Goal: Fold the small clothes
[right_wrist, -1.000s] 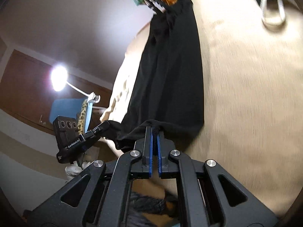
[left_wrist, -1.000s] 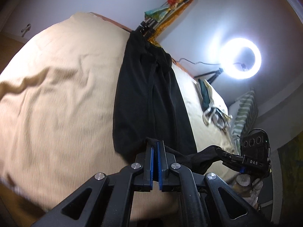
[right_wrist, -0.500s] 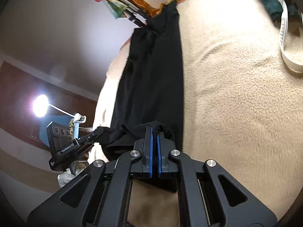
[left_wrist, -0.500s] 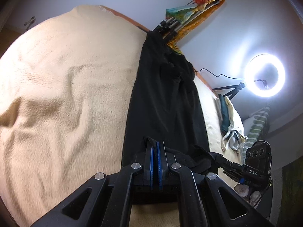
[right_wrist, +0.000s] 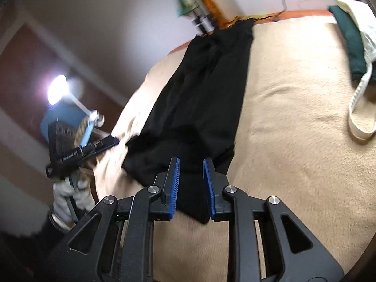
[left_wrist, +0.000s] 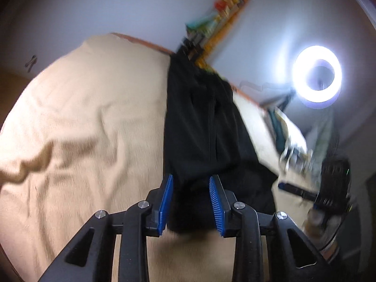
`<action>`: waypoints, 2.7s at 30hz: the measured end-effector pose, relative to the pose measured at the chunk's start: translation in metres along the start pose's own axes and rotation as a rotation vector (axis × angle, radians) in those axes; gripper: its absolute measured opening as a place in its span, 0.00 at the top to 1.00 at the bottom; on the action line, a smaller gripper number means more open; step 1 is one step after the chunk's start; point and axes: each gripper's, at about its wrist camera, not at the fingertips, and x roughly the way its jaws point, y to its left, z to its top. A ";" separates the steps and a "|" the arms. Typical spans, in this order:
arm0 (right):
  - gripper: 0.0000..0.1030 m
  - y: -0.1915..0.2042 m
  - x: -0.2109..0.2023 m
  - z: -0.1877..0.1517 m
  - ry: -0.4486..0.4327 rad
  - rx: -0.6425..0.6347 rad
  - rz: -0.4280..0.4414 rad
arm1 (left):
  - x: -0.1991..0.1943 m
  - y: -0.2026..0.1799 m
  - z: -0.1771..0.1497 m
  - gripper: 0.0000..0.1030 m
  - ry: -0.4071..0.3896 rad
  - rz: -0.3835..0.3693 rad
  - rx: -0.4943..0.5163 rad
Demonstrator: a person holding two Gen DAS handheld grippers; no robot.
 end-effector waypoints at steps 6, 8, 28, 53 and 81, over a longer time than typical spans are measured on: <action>0.79 0.001 0.028 -0.001 0.096 -0.054 -0.043 | 0.026 -0.004 -0.007 0.73 0.095 0.055 0.035; 0.80 -0.002 0.032 0.006 0.094 -0.047 -0.032 | 0.031 -0.005 0.001 0.73 0.091 0.062 0.037; 0.79 -0.040 0.008 0.089 -0.086 0.107 -0.157 | 0.016 0.009 0.073 0.65 -0.089 0.124 -0.048; 0.65 -0.144 0.096 0.247 -0.138 0.250 -0.143 | 0.198 0.044 0.258 0.50 0.002 0.063 -0.034; 0.69 -0.167 0.117 0.279 -0.158 0.253 -0.159 | 0.230 0.060 0.299 0.87 -0.027 0.035 -0.087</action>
